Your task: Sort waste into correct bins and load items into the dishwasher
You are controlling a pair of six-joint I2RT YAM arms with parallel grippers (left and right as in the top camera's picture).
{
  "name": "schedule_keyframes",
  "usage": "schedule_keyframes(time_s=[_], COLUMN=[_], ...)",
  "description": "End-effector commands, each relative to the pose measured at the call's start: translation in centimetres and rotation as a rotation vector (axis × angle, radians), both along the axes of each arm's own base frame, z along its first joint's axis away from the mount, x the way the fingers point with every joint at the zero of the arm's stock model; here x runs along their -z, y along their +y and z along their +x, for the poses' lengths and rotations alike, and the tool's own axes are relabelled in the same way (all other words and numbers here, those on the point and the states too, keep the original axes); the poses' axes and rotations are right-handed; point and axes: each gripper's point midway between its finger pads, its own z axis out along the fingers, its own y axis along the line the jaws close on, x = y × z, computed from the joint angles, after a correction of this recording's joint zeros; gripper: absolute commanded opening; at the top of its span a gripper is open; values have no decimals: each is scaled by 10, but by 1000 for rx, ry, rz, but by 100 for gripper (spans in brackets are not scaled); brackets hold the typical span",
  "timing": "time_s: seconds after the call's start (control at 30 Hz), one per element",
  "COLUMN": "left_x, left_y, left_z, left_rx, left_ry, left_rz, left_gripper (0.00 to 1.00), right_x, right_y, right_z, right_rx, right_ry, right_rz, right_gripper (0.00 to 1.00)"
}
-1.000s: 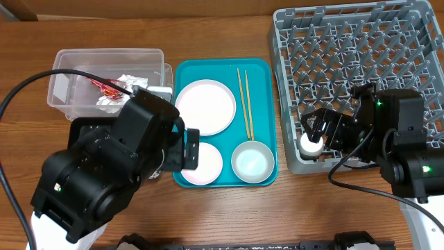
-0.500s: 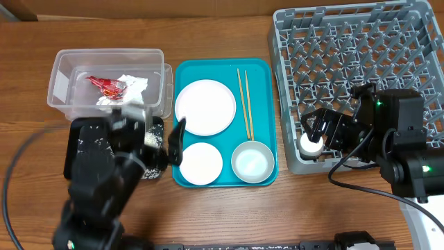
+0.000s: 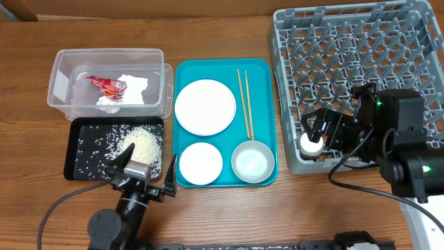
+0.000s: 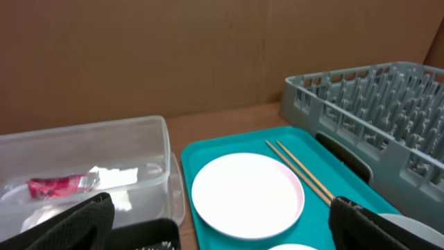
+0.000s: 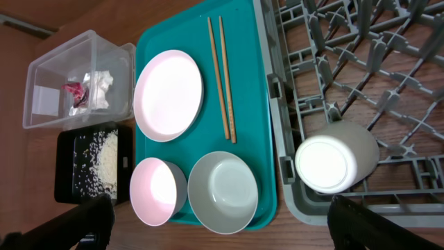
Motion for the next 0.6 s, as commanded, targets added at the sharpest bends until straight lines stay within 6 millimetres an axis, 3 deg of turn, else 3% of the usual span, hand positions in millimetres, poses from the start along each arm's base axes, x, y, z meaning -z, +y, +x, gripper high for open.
schedule_keyframes(time_s=[0.0,0.13,0.2,0.57], left_x=[22,42,58,58], left_y=[-3,-15,-15,-14], left_z=[9,15,15,16], left_rx=[15,83,81,76], left_ry=[-30,-74,-16,-20], left_rz=[7,-2,3,4], left_gripper=[100,100,100,100], right_x=[-7,-7,-7,-3], right_y=[1,1,1,1], right_z=[1,1,2,4], right_rx=[-7,-7,-7,-7], right_ry=[-26,-26,-26,-10], right_rz=[-3,-3,-3,-5], right_gripper=[100,100,100,100])
